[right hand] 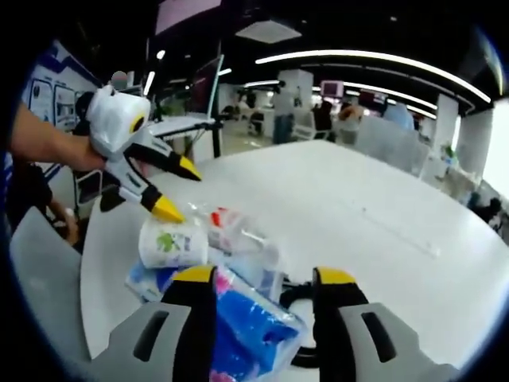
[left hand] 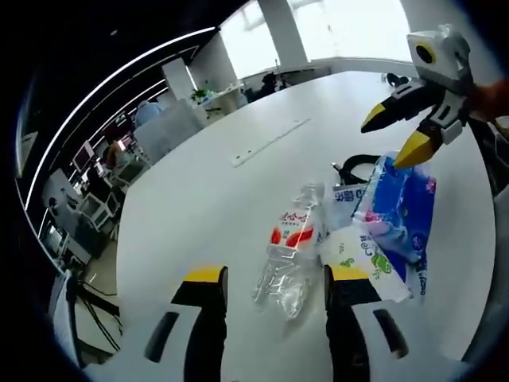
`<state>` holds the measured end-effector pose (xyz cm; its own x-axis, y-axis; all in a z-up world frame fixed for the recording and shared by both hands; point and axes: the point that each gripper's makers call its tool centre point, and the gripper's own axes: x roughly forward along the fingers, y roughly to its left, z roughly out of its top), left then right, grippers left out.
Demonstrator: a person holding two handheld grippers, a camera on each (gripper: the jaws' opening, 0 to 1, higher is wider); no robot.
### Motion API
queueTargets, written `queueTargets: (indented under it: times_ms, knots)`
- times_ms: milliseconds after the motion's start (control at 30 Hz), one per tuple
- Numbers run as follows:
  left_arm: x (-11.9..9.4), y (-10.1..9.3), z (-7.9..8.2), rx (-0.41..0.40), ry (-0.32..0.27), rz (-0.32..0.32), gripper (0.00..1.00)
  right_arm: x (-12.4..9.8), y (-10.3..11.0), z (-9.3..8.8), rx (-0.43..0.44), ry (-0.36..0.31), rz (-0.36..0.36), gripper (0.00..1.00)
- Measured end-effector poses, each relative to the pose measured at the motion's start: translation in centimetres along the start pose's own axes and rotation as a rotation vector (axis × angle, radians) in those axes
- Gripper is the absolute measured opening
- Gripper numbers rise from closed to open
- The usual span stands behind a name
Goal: Arrange the tabletop items into an orderly group along one side of the table until the central work area is clear of visible clutter.
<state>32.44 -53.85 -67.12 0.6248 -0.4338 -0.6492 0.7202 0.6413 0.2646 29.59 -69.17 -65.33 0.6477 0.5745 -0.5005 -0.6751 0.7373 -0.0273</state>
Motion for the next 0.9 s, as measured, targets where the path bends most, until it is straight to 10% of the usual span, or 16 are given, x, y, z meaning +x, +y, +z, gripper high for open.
queueTargets:
  times_ms: [900]
  knots:
    - [4.5,-1.2,0.4,0.034,0.063,-0.122,0.46,2.3,-0.8,-0.4,0.020,0.028,0.034,0.41]
